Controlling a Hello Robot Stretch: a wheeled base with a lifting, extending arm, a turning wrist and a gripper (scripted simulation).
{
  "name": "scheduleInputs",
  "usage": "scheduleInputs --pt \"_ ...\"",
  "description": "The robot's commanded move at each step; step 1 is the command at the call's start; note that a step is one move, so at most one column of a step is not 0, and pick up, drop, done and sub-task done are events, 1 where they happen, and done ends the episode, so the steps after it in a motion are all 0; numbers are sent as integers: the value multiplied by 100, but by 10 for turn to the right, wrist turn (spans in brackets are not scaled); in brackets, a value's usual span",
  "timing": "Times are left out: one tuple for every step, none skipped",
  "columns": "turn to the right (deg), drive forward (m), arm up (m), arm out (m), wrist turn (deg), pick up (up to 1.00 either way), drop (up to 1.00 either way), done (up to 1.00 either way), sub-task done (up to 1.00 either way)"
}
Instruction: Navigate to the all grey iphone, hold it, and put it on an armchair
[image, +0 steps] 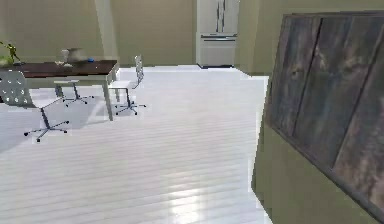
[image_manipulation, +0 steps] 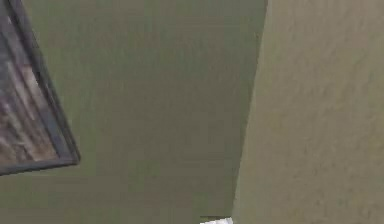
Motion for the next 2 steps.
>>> scheduleInputs --pt "0 100 0 0 0 0 0 0 0" --pt "-30 0 0 0 0 0 0 0 0"
